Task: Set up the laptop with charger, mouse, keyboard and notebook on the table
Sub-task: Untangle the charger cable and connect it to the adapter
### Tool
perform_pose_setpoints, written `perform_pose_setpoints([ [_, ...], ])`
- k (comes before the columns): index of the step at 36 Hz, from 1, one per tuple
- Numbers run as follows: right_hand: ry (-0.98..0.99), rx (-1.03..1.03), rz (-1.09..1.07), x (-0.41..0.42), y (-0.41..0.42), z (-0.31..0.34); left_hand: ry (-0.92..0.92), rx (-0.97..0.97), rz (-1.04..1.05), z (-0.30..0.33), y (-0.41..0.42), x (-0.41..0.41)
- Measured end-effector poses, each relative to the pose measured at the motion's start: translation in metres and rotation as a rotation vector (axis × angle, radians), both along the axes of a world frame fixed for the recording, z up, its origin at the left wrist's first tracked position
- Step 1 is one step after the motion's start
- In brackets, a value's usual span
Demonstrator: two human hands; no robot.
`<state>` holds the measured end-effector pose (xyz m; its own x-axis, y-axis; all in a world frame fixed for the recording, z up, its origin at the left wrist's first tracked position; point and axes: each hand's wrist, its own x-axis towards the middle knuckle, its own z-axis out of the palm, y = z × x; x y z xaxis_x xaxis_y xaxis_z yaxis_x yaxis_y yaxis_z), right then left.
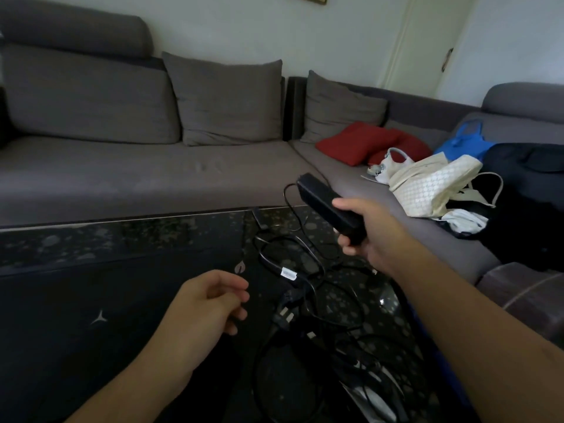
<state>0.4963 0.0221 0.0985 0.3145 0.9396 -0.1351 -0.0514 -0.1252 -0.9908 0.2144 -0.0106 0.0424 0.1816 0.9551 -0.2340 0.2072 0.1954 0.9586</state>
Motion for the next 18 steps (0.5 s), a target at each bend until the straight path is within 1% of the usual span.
perform_pose_setpoints([
  [2,0.103,0.065,0.048,-0.008,-0.010,0.013,-0.055,0.016,-0.001,0.006,-0.002,0.001],
  [3,0.123,0.087,0.062,-0.014,-0.015,0.017,-0.090,0.019,0.001,0.009,-0.003,0.002],
  [5,0.126,0.116,0.092,-0.033,-0.026,0.023,-0.185,0.024,0.006,0.016,-0.004,0.005],
  [7,0.101,0.104,0.116,-0.058,-0.040,0.023,-0.335,0.009,0.008,0.028,-0.007,0.009],
  [9,-0.031,0.061,0.132,-0.088,-0.058,0.021,-0.488,-0.056,-0.028,0.041,-0.011,0.014],
  [10,-0.134,0.036,0.150,-0.105,-0.067,0.017,-0.515,-0.078,-0.070,0.048,-0.013,0.016],
  [12,-0.321,0.037,0.216,-0.131,-0.086,0.008,-0.523,-0.106,-0.102,0.056,-0.013,0.018],
  [14,-0.461,0.068,0.322,-0.146,-0.100,0.000,-0.517,-0.151,0.004,0.054,-0.007,0.013],
  [16,-0.597,0.111,0.398,-0.145,-0.106,-0.004,-0.492,-0.166,0.057,0.045,0.002,0.000],
  [18,-0.695,0.117,0.339,-0.127,-0.103,-0.010,-0.488,-0.174,0.081,0.036,0.010,-0.012],
])
